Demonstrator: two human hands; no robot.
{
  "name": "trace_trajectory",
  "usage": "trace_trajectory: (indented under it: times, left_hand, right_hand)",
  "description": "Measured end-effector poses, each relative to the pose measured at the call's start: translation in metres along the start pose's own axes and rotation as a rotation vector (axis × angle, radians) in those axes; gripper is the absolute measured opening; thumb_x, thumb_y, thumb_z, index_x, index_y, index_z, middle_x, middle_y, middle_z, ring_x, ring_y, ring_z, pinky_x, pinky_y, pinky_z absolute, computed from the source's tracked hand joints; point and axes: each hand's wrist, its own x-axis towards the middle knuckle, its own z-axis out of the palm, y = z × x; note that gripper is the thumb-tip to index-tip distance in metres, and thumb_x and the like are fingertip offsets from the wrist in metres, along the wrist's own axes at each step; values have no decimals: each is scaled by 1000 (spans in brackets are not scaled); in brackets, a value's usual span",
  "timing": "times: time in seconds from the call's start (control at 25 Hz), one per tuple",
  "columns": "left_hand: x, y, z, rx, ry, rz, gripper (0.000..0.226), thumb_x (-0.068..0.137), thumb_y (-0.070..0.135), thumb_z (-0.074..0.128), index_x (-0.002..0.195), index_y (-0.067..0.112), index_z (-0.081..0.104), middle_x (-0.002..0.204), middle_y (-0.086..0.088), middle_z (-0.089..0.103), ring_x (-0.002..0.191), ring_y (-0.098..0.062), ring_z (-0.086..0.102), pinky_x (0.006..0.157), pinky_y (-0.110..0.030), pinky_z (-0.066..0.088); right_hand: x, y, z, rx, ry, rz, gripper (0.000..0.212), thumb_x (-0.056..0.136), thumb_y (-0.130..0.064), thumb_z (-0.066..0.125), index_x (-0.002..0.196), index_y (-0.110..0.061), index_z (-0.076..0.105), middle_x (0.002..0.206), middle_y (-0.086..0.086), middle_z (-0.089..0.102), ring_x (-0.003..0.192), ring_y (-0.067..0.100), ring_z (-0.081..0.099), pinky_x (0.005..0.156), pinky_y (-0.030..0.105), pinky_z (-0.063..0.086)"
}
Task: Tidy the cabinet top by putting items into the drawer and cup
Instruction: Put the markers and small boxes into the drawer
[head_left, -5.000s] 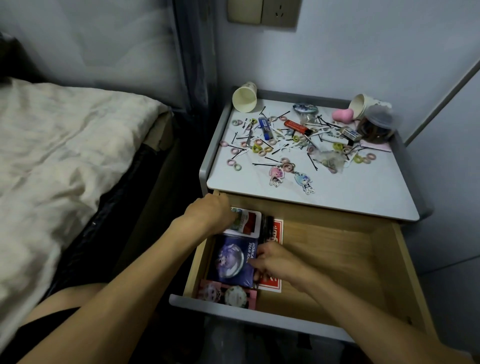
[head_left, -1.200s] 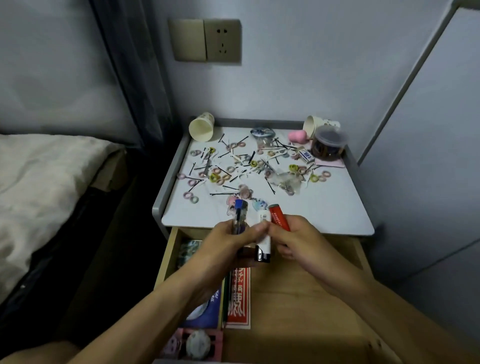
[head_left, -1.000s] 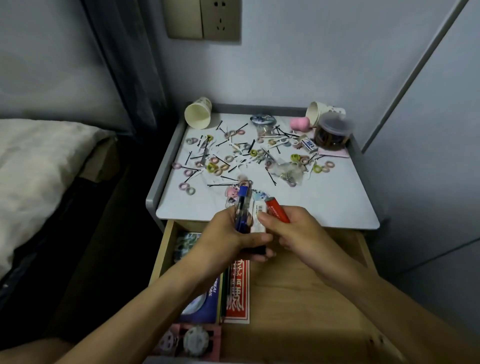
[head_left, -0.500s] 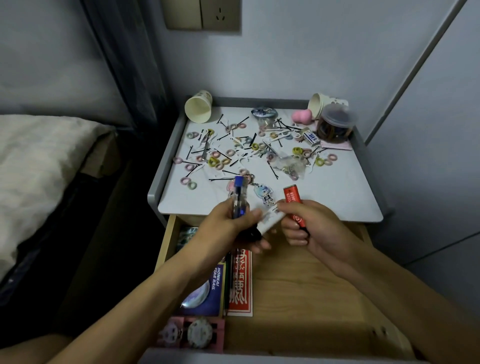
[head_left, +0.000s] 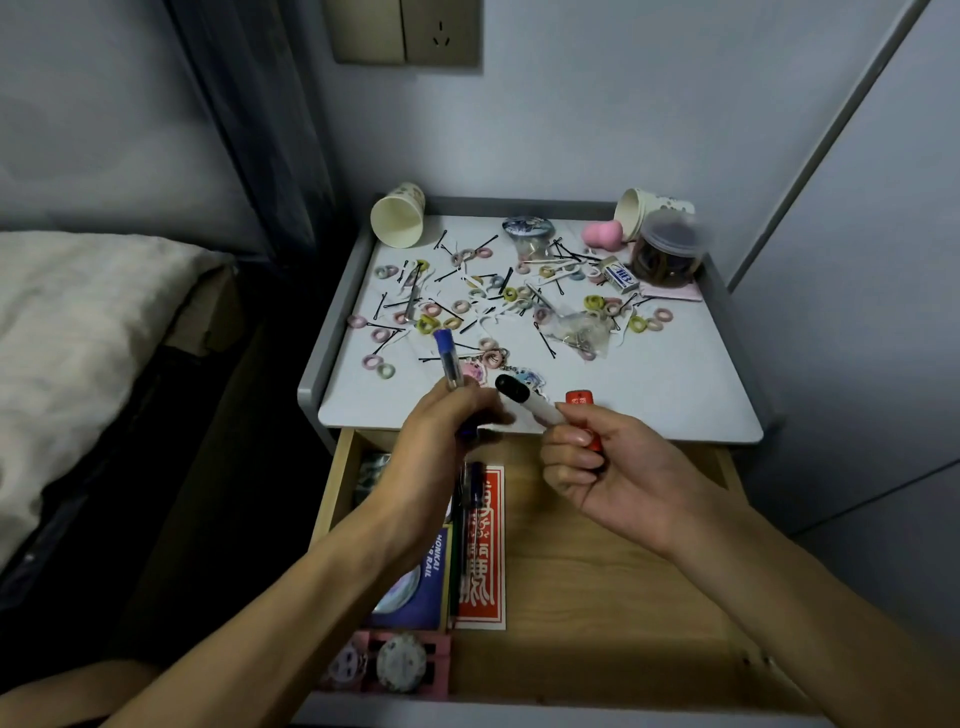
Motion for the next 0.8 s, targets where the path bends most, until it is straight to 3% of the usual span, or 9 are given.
trace_trajectory:
  times: [0.08,0.12,0.24,0.36,0.48,0.6,0.68,0.8]
  left_hand:
    - [-2,2,4,23,-81,43,23,84,8,64,105,-1,66,108,-9,72,108,-23,66,97,-31,48]
    - [-3,3,5,46,-100,66,22,85,5,65,106,0,67,110,-12,72,109,-21,66,97,-29,49]
    - [-2,4,5,101,-14,134,8,90,6,63,96,0,64,91,-22,72,92,-26,71,84,-31,56]
    - [-1,2,-1,141,91,122,17,94,12,62,102,-2,55,75,-10,66,63,-21,64,57,-29,53]
    - [-3,3,-2,192,96,73,25,93,16,64,110,3,49,73,-7,63,53,-14,57,50,-25,49]
    - [-6,4,-1,261,82,55,24,93,19,64,106,6,49,64,-8,58,46,-11,51,41,-20,42]
    - [-6,3,-2,285,80,23,25,94,28,61,105,8,50,64,-8,58,50,-12,52,43,-21,41]
    - [-4,3,-4,366,17,-52,28,94,41,57,104,15,52,79,-9,69,61,-11,60,53,-22,47]
  right_hand:
    - [0,7,2,32,-10,47,12,86,-13,48,98,-11,48,50,-6,35,35,4,31,33,16,25]
    - [0,11,2,22,-16,70,5,86,-14,49,91,-11,49,50,-6,35,35,4,31,34,16,25]
    - [-3,18,-1,-213,-9,88,5,92,-17,50,90,-12,49,53,-5,37,37,4,30,37,16,21]
    - [-5,18,-1,-628,132,-82,9,98,-19,50,95,-12,44,60,0,42,41,7,29,38,17,20]
    - [-11,13,5,-1045,206,-281,8,99,-22,48,104,-17,52,78,3,50,56,10,43,50,21,33]
    - [-17,4,5,-1466,166,-540,19,98,-27,54,113,-21,63,87,-1,53,74,10,51,67,23,38]
    - [-20,-4,4,-1463,110,-581,24,92,-27,63,115,-24,67,86,-4,59,73,8,56,66,20,40]
    - [-20,-11,1,-1332,79,-485,30,79,-23,77,107,-23,65,73,-5,66,59,9,62,56,13,43]
